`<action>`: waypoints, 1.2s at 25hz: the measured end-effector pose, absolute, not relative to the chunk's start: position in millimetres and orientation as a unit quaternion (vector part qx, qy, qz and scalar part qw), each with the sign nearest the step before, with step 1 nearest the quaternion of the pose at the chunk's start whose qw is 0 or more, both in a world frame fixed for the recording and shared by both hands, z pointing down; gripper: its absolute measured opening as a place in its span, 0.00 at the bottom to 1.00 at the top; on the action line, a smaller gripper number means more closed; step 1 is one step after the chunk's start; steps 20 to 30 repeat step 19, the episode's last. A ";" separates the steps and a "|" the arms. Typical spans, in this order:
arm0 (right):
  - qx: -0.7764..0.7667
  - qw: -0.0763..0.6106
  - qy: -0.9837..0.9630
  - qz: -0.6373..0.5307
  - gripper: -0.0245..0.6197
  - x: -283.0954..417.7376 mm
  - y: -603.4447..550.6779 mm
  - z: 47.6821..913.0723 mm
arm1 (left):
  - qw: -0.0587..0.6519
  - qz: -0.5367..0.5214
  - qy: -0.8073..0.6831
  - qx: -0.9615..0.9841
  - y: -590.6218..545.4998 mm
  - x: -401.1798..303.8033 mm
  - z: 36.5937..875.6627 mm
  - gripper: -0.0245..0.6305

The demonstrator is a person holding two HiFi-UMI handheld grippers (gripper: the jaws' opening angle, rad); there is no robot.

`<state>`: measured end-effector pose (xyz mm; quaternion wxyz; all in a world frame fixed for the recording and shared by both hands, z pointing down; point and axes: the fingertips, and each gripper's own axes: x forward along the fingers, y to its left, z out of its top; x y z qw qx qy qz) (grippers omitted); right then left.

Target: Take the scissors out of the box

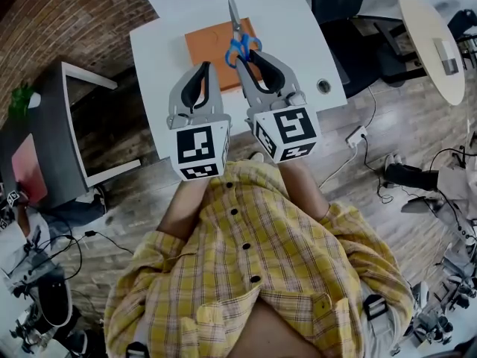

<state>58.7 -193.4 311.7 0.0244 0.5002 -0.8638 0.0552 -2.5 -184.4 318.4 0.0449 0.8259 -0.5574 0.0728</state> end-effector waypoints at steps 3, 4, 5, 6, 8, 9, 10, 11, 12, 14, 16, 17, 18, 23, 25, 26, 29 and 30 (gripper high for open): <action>0.502 0.023 -0.863 0.054 0.17 58.3 -192.5 310.5 | 0.045 0.071 -0.558 0.825 -183.6 -3.9 317.9 0.03; 0.502 0.023 -0.863 0.054 0.17 58.0 -192.7 310.2 | 0.045 0.071 -0.558 0.826 -183.8 -4.4 317.5 0.03; 0.502 0.023 -0.863 0.054 0.17 57.4 -193.2 309.9 | 0.045 0.069 -0.558 0.826 -184.2 -5.0 316.9 0.03; 0.503 0.023 -0.862 0.054 0.17 56.4 -193.8 309.8 | 0.045 0.068 -0.558 0.826 -184.6 -5.9 316.4 0.03; 0.504 0.023 -0.862 0.055 0.17 54.4 -195.5 309.8 | 0.046 0.067 -0.557 0.826 -186.2 -7.9 315.8 0.03; 0.505 0.023 -0.861 0.056 0.17 53.9 -196.9 309.6 | 0.046 0.066 -0.557 0.827 -187.5 -8.4 315.5 0.03; 0.506 0.023 -0.861 0.056 0.17 53.7 -198.4 309.3 | 0.046 0.065 -0.557 0.827 -188.9 -8.6 315.1 0.03; 0.506 0.023 -0.860 0.055 0.17 53.7 -199.7 309.1 | 0.045 0.065 -0.556 0.827 -190.1 -8.7 314.8 0.03; 0.507 0.023 -0.860 0.055 0.17 53.9 -200.6 309.1 | 0.045 0.064 -0.556 0.827 -190.8 -8.9 314.6 0.03; 0.508 0.022 -0.859 0.054 0.17 54.6 -200.9 309.6 | 0.044 0.062 -0.557 0.827 -190.9 -8.9 314.3 0.03; 0.508 0.023 -0.859 0.054 0.17 55.0 -199.9 310.2 | 0.044 0.061 -0.557 0.827 -189.9 -8.9 313.7 0.03; 0.508 0.023 -0.859 0.055 0.17 55.1 -199.2 310.4 | 0.044 0.060 -0.558 0.827 -189.0 -8.8 313.4 0.03; 0.507 0.023 -0.860 0.055 0.17 55.3 -198.3 310.5 | 0.044 0.059 -0.558 0.827 -188.1 -8.7 313.2 0.03; 0.507 0.023 -0.860 0.055 0.17 55.4 -197.4 310.6 | 0.044 0.058 -0.558 0.827 -187.2 -8.5 313.0 0.03; 0.507 0.023 -0.860 0.055 0.17 55.4 -197.4 310.6 | 0.044 0.058 -0.558 0.827 -187.2 -8.5 313.0 0.03; 0.507 0.023 -0.860 0.055 0.17 55.4 -197.4 310.6 | 0.044 0.058 -0.558 0.827 -187.2 -8.5 313.0 0.03; 0.507 0.023 -0.860 0.055 0.17 55.4 -197.4 310.6 | 0.044 0.058 -0.558 0.827 -187.2 -8.5 313.0 0.03; 0.507 0.023 -0.860 0.055 0.17 55.4 -197.4 310.6 | 0.044 0.058 -0.558 0.827 -187.2 -8.5 313.0 0.03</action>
